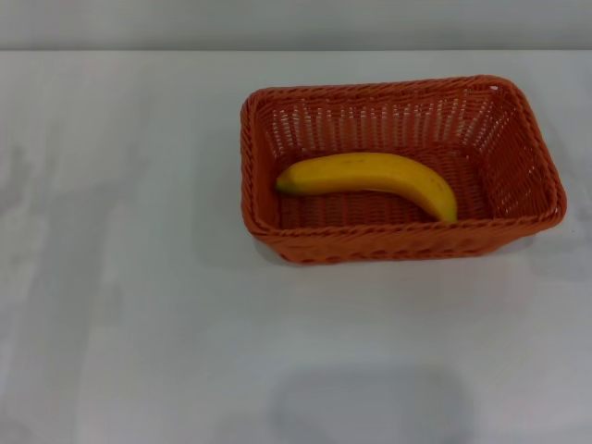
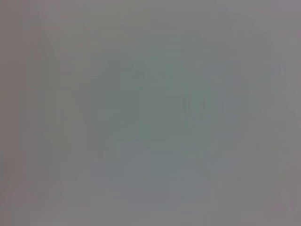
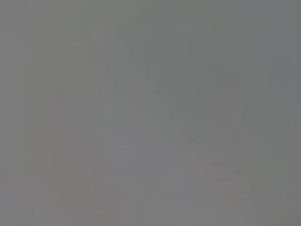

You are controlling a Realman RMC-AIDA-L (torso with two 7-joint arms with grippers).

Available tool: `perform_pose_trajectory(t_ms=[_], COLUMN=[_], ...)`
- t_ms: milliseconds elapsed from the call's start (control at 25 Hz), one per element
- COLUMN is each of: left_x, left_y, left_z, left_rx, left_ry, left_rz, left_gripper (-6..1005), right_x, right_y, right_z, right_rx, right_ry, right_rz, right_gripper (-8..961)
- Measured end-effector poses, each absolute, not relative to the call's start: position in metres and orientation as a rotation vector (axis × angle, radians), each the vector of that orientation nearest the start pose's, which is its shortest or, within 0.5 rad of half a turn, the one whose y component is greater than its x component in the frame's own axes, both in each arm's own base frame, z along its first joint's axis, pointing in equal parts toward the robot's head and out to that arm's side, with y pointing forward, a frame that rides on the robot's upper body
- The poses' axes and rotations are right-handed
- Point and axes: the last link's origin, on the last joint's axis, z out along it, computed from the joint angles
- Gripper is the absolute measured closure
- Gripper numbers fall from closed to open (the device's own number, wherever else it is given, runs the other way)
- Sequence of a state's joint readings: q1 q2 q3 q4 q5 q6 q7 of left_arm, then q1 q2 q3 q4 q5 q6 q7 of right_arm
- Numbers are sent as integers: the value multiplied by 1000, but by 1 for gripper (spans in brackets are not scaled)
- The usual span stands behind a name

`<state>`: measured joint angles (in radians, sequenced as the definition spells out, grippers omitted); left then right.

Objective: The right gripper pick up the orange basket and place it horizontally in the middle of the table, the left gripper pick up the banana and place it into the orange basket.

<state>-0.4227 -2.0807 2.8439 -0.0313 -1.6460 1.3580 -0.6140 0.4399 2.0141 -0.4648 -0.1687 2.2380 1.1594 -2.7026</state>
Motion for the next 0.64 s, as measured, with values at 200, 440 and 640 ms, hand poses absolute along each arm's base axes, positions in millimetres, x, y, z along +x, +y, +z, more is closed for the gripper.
perform_pose_trajectory(t_ms=[200, 440, 640], left_x=[-372, -374, -371], left_y=[300, 302, 304], left_z=[45, 39, 34], left_rx=[-1183, -1186, -1218], left_ry=[-772, -808, -785], left_rz=[-986, -969, -920], left_gripper=[107, 107, 107], right_x=[375, 373, 370], right_y=[342, 341, 339], right_z=[82, 81, 78], right_rx=[-1422, -1424, -1425], right_ry=[552, 548, 541], right_rz=[689, 706, 729], right_gripper=[77, 77, 77])
